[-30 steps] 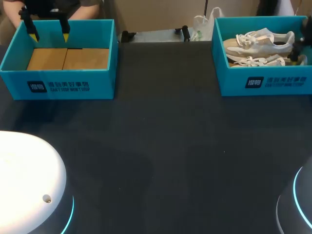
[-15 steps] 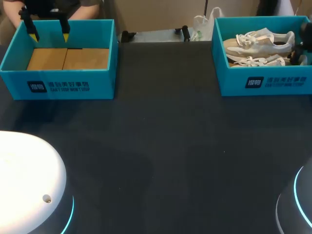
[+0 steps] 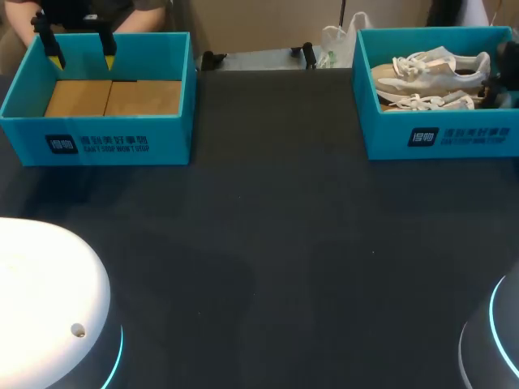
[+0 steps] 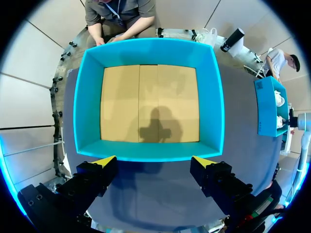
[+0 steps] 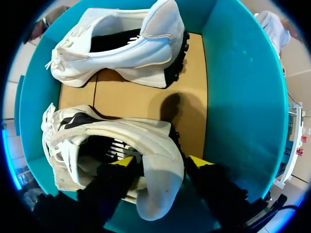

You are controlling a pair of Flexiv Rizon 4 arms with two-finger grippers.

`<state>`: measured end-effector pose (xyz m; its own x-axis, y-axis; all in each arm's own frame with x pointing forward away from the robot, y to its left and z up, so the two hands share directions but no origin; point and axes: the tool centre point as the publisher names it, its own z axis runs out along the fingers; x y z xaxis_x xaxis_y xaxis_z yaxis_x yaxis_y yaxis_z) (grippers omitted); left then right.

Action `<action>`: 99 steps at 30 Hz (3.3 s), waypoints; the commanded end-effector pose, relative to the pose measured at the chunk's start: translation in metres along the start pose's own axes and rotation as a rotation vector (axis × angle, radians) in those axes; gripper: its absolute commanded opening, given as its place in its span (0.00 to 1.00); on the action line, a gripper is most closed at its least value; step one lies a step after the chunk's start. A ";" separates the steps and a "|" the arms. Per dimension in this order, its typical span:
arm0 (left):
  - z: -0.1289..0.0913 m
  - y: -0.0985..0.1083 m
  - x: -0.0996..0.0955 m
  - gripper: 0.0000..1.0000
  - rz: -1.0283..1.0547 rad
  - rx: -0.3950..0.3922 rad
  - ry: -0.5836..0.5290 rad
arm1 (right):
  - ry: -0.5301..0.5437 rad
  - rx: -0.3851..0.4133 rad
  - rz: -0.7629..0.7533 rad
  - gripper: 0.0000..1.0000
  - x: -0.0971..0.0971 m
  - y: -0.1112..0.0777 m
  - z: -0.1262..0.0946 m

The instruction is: Take the shoe out of the shoebox, open the shoe tongue, remove and reinsert the insole, then place the shoe into the shoebox

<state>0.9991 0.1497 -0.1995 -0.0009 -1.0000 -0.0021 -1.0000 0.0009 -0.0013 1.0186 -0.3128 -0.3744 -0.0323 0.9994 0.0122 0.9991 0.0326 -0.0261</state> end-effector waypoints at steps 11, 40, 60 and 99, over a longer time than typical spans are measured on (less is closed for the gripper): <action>0.000 0.000 0.000 1.00 0.000 0.000 0.001 | -0.005 -0.004 0.038 0.15 -0.002 0.000 0.002; 0.000 0.000 0.000 1.00 0.000 0.000 0.001 | -0.081 -0.048 0.210 0.00 -0.022 0.010 -0.024; 0.000 0.000 0.000 1.00 0.000 0.000 0.001 | -0.097 -0.123 0.314 0.00 -0.024 -0.007 -0.090; 0.000 0.000 0.000 1.00 0.000 0.000 0.001 | -0.187 -0.124 0.211 0.00 0.094 -0.141 -0.256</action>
<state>0.9991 0.1496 -0.1995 -0.0010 -1.0000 -0.0022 -1.0000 0.0010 -0.0013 0.8980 -0.2302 -0.1213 0.1807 0.9701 -0.1623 0.9830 -0.1724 0.0640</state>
